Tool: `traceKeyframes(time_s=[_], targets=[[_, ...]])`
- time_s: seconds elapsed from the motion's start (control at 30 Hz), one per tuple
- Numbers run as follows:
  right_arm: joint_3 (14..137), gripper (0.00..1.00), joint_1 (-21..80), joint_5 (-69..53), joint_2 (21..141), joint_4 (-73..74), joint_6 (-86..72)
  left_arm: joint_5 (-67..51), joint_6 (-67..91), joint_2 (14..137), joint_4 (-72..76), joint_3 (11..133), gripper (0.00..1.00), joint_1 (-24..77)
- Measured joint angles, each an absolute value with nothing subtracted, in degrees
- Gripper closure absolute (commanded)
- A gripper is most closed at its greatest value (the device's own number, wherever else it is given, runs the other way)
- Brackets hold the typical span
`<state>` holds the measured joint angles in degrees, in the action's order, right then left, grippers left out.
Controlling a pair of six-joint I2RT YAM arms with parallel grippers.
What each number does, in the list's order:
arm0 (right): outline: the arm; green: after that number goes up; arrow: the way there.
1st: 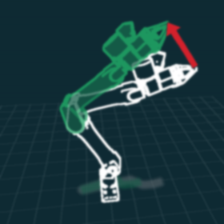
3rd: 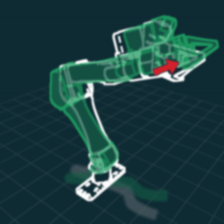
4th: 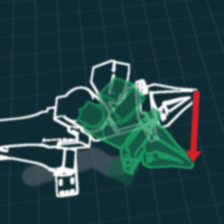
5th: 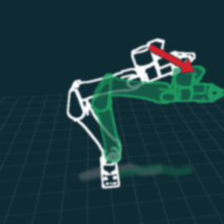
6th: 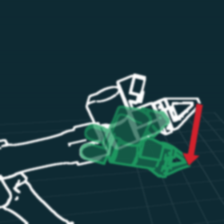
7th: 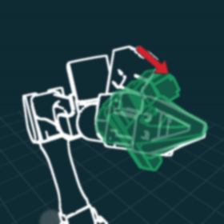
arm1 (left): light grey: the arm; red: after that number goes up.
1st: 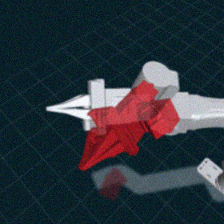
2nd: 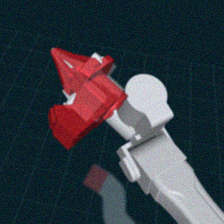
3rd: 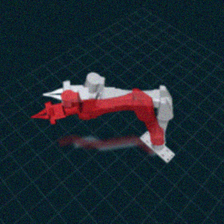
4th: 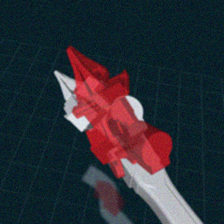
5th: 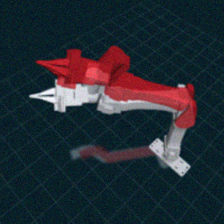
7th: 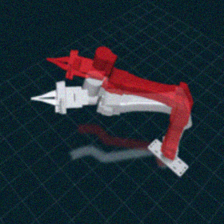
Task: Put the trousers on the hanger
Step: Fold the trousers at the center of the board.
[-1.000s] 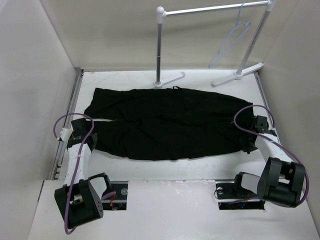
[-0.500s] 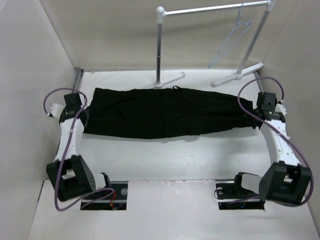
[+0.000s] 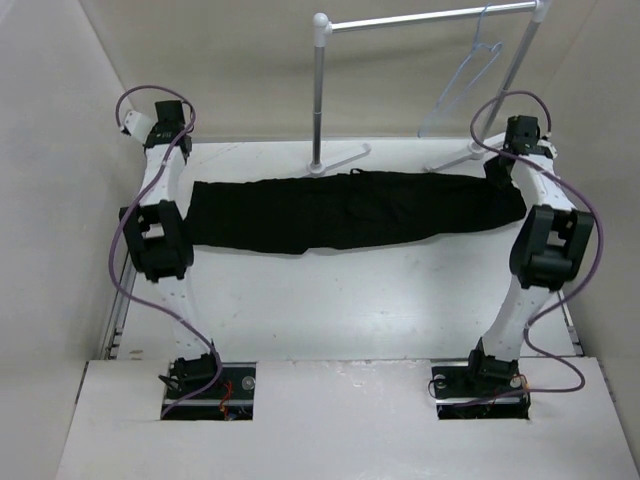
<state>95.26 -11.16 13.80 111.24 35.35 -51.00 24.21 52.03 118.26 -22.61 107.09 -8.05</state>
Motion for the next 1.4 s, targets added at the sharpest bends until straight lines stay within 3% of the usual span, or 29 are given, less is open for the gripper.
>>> traceKeyframes(time_s=[0.1, 0.27, 0.37, 0.5, 0.6, 1.13, 1.4], targets=[[104.0, 0.94, -11.2, 12.9, 118.9, 35.4, -51.0, 24.5, 51.1, 127.5, -23.0, 117.1, 0.95, -7.6], [110.9, 0.88, -11.2, 11.3, 123.9, 36.3, -51.3, 21.8, 48.8, 131.9, -24.5, 119.5, 0.79, -7.5], [108.5, 0.90, -11.2, 10.7, 122.6, 35.7, -51.3, 16.5, 48.2, 127.1, -23.1, 111.1, 0.69, -8.0], [98.5, 0.90, -11.2, 9.5, 118.0, 33.1, -51.7, 11.5, 48.1, 118.3, -24.0, 95.0, 0.67, -8.8], [94.6, 0.90, -11.2, 9.0, 116.5, 31.9, -51.8, 9.7, 48.0, 116.5, -24.0, 89.7, 0.65, -9.3], [89.8, 0.91, -11.2, 5.9, 115.5, 26.3, -50.5, 8.1, 47.4, 119.2, -17.8, 88.5, 0.64, -9.4], [88.6, 0.91, -10.7, 5.4, 115.0, 25.6, -50.4, 7.0, 47.2, 121.0, -16.7, 88.5, 0.82, -9.5]])
